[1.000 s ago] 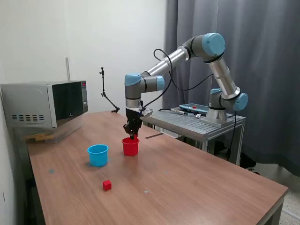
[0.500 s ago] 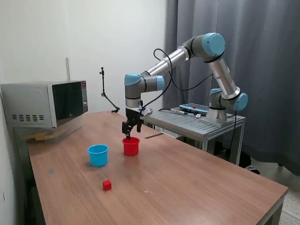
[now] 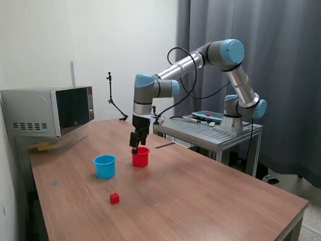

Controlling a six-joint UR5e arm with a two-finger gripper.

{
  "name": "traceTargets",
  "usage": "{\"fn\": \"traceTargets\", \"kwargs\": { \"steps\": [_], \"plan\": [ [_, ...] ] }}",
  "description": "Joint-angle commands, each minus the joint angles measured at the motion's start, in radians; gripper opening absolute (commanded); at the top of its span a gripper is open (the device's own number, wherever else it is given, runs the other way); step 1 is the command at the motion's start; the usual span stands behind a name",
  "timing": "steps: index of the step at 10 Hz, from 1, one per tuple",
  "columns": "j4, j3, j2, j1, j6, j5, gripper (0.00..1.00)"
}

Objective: Place red objects in the red bin, and blue objects in the blue bin.

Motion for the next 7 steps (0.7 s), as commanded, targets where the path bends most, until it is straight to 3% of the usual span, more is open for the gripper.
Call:
{"fn": "traceTargets", "kwargs": {
  "steps": [1, 2, 3, 4, 7],
  "plan": [
    [0.029, -0.139, 0.091, 0.066, -0.225, 0.046, 1.0],
    [0.081, -0.156, 0.11, 0.065, -0.395, 0.127, 1.0],
    [0.124, -0.162, 0.111, 0.062, -0.559, 0.183, 1.0],
    [0.141, -0.177, 0.115, 0.054, -0.659, 0.188, 1.0],
    [0.189, -0.313, 0.194, 0.037, -0.767, 0.186, 1.0]
  ]
}}
